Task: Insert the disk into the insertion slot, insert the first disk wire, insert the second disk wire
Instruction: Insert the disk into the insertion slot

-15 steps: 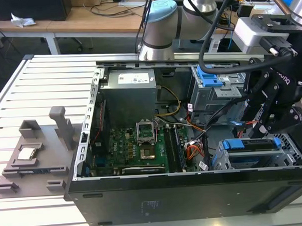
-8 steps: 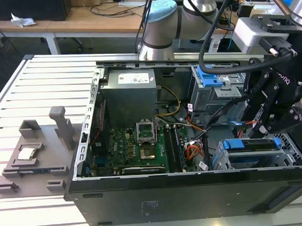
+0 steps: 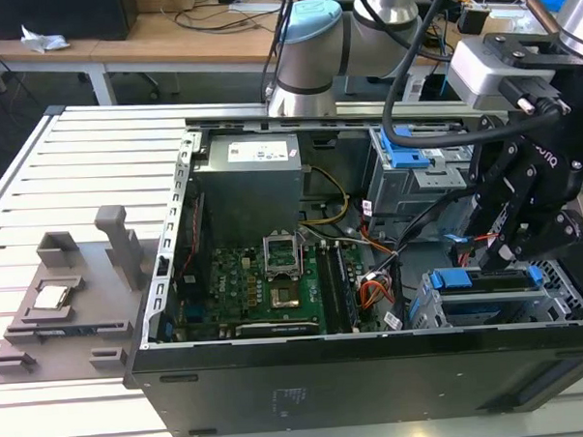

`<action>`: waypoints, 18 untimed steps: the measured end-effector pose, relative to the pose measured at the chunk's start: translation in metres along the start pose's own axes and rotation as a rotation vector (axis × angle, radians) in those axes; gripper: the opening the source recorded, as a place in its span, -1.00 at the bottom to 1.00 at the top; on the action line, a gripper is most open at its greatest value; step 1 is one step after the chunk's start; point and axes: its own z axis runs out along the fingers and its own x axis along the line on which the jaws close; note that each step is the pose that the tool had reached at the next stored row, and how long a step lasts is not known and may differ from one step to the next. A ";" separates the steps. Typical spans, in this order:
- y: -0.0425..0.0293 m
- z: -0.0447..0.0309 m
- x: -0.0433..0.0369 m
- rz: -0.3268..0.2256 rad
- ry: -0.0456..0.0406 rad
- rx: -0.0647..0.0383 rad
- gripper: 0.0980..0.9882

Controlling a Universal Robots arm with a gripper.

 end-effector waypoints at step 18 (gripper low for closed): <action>-0.0010 0.0136 0.0000 0.000 0.0004 0.000 -0.23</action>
